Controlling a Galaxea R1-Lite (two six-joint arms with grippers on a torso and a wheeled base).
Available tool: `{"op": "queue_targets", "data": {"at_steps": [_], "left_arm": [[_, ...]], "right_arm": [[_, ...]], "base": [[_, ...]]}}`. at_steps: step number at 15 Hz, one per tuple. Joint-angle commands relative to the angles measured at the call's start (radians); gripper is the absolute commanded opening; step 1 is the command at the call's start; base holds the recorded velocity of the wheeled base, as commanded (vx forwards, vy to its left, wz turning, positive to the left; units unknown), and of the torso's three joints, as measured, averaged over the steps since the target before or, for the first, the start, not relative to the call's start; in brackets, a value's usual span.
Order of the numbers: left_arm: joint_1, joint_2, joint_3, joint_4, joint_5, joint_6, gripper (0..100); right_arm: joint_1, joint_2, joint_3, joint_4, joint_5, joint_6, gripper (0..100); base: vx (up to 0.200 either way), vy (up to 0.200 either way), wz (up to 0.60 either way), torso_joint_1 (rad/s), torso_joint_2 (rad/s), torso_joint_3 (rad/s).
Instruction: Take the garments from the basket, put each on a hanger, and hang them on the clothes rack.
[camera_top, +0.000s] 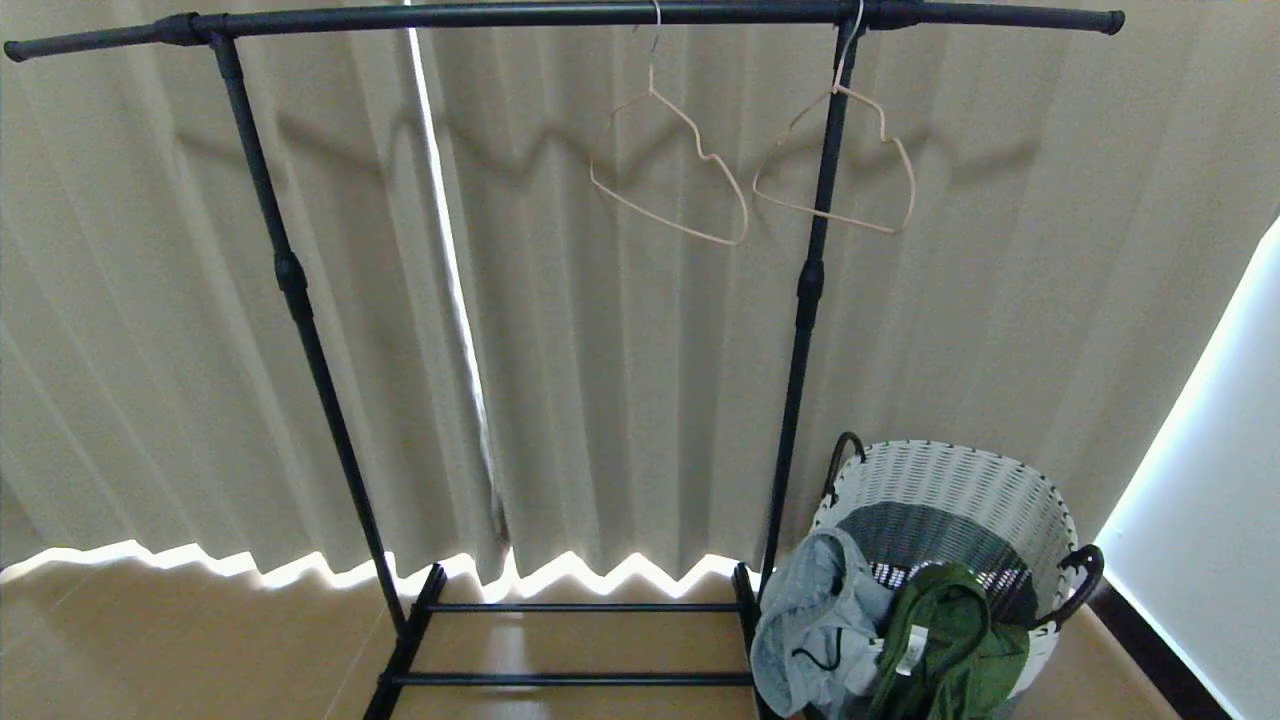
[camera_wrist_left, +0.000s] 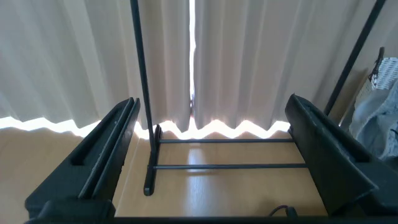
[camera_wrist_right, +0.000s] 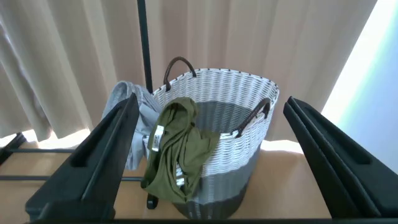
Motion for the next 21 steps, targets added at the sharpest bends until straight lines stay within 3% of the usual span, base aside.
{"op": "queue_targets", "data": {"at_steps": [1,9,12,16,17,18,21], "left_arm": [[-0.001,0.0,0.0,0.001,0.001,-0.002,100],[-0.001,0.0,0.0,0.0,0.003,-0.003,100],[-0.001,0.0,0.0,0.0,0.001,-0.002,100],[-0.001,0.0,0.0,0.001,0.001,-0.002,100],[-0.001,0.0,0.0,0.0,0.0,-0.002,100],[-0.001,0.0,0.0,0.0,0.0,-0.002,100],[-0.001,0.0,0.0,0.001,-0.003,0.0,100]], "right_arm": [[0.0,0.0,0.0,0.0,0.0,0.003,100],[0.0,0.0,0.0,0.001,0.0,-0.001,100],[0.0,0.0,-0.006,0.009,-0.001,-0.013,100],[0.058,0.237,-0.218,0.208,-0.004,-0.215,100],[0.066,0.4,-0.241,0.214,-0.009,-0.329,100],[0.066,0.474,-0.249,0.208,-0.011,-0.364,100],[0.061,0.903,-0.287,0.191,-0.011,-0.579,100]], "base": [[0.2,0.0,0.0,-0.012,0.0,0.002],[0.2,0.0,0.0,0.005,0.0,0.004],[0.0,0.0,0.0,0.0,0.0,0.0],[0.0,0.0,0.0,0.0,0.0,0.0],[0.0,0.0,0.0,0.0,0.0,0.0],[0.0,0.0,0.0,0.0,0.0,0.0],[0.0,0.0,0.0,0.0,0.0,0.0]]}}
